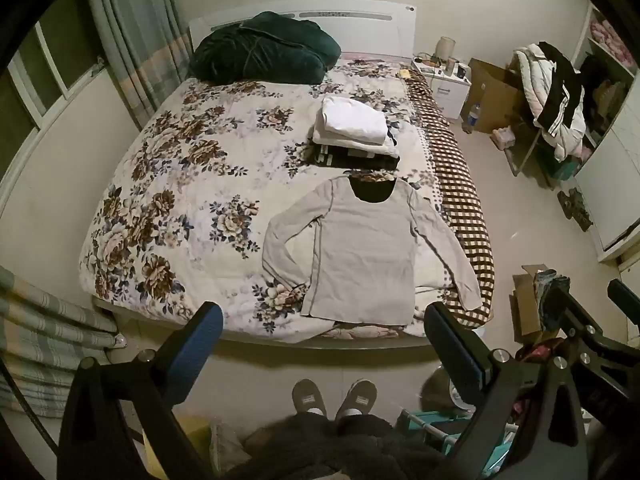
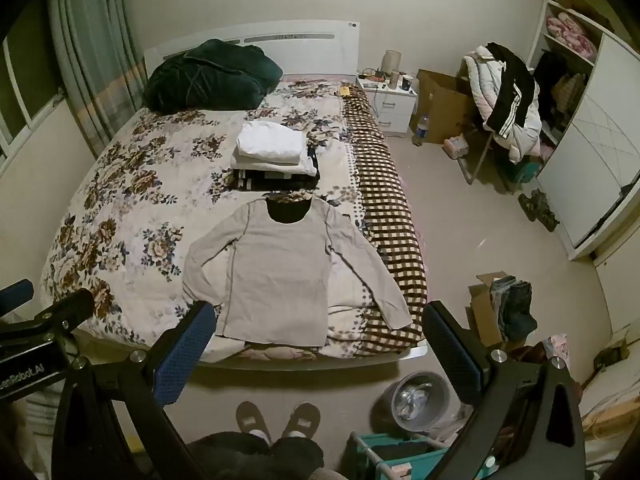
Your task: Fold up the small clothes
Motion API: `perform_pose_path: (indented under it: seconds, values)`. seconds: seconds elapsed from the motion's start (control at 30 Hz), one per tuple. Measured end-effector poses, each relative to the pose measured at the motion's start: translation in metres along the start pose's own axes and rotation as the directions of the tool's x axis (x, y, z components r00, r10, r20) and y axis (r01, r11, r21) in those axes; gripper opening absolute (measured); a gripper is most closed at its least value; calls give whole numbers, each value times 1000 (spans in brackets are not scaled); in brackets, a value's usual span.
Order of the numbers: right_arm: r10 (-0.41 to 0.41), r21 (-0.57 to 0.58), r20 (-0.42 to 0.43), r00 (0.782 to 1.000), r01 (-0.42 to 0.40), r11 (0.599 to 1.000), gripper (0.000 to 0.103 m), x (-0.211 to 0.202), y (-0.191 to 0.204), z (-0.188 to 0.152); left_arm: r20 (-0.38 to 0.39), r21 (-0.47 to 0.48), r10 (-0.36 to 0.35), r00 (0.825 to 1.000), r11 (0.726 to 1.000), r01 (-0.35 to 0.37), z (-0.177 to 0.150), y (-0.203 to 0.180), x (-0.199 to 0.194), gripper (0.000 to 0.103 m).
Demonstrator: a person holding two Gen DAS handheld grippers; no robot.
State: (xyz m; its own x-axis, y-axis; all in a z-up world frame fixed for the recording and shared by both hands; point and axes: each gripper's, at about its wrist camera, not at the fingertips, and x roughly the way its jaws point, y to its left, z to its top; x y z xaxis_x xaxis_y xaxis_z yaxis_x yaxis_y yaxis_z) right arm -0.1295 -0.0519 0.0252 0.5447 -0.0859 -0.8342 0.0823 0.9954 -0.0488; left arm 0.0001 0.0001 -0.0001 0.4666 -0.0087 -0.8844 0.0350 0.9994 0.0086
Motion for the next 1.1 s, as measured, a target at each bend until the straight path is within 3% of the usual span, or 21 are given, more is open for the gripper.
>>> perform_pose_path:
  seconds: [1.1]
  values:
    - [-3, -5, 2, 1000, 3, 1000, 103, -9, 4, 5, 22, -4, 11, 1000, 1000, -11, 9, 8, -8, 103]
